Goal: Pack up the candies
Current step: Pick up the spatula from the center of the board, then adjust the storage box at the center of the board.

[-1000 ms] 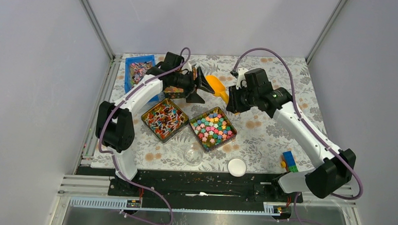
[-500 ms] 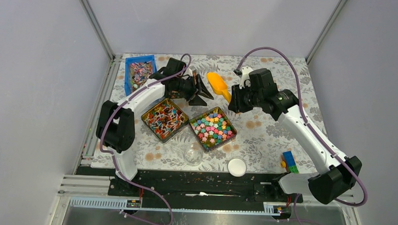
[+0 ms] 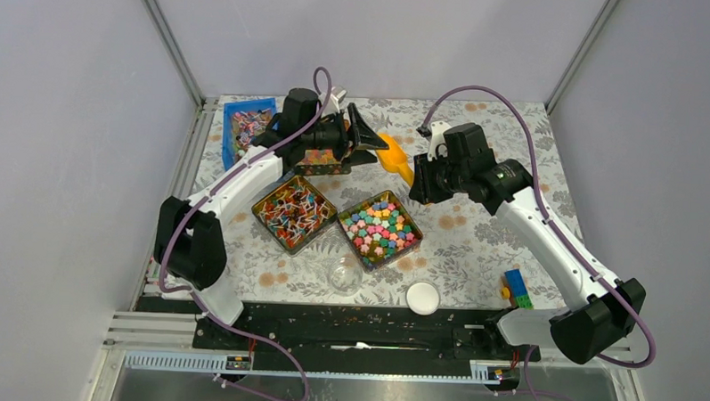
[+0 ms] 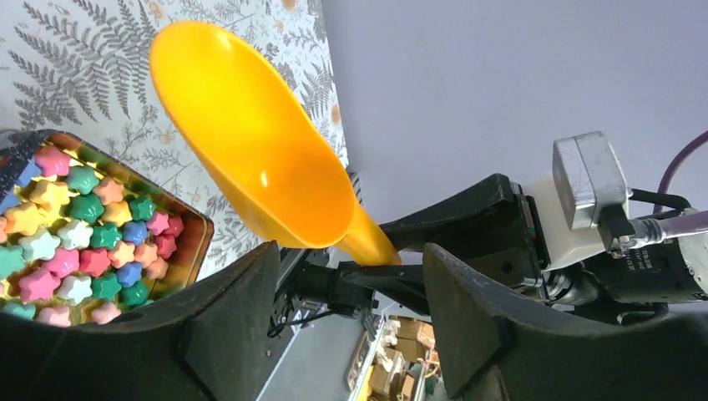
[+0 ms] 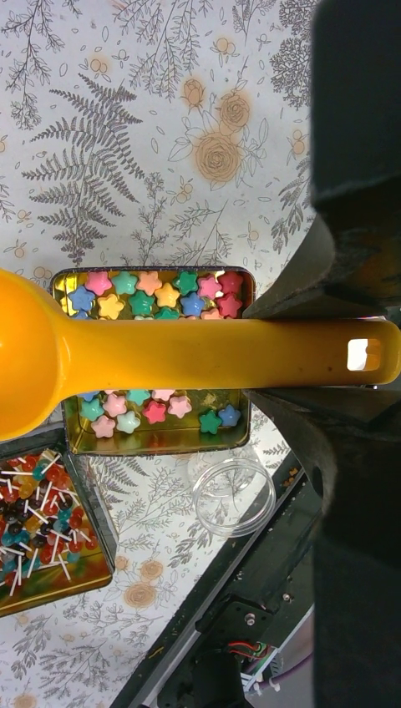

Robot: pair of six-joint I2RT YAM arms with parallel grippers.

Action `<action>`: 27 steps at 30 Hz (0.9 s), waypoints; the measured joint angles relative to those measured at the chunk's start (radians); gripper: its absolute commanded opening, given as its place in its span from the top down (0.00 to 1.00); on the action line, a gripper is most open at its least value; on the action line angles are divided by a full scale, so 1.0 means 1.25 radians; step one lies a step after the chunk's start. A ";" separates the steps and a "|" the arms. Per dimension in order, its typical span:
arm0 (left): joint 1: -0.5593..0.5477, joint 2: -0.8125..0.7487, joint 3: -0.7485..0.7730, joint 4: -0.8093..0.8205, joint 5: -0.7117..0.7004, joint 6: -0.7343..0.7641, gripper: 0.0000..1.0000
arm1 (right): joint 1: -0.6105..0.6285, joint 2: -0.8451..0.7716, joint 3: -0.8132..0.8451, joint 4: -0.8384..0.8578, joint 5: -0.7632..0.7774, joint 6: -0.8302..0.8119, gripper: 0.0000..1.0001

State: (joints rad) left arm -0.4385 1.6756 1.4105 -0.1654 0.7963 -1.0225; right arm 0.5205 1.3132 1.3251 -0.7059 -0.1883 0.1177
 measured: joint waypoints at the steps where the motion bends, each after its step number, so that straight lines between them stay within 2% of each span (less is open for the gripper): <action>1: 0.000 -0.002 0.000 0.016 -0.003 -0.005 0.44 | 0.000 0.000 0.000 -0.001 0.000 0.000 1.00; 3: 0.000 -0.003 0.001 0.018 -0.018 -0.005 0.49 | 0.000 0.000 0.000 0.000 -0.001 0.000 1.00; 6: 0.000 -0.001 0.002 -0.050 -0.060 0.008 0.56 | 0.000 0.000 0.000 -0.001 -0.005 0.000 1.00; 14: -0.004 0.027 -0.006 -0.164 -0.121 0.029 0.63 | 0.000 -0.002 0.001 -0.016 -0.012 -0.009 1.00; 17: -0.007 0.031 -0.010 -0.187 -0.132 0.043 0.62 | 0.000 -0.002 0.001 -0.016 -0.012 -0.012 1.00; 24: -0.011 0.034 -0.010 -0.205 -0.137 0.081 0.44 | 0.000 -0.002 0.007 -0.019 -0.012 -0.016 1.00; 27: -0.011 0.033 -0.010 -0.206 -0.137 0.102 0.42 | 0.000 -0.002 0.010 -0.019 -0.012 -0.019 1.00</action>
State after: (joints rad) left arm -0.4526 1.7168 1.3979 -0.4225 0.6254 -0.8948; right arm 0.5205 1.3109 1.3376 -0.7296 -0.2028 0.0940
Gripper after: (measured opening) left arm 0.561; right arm 0.353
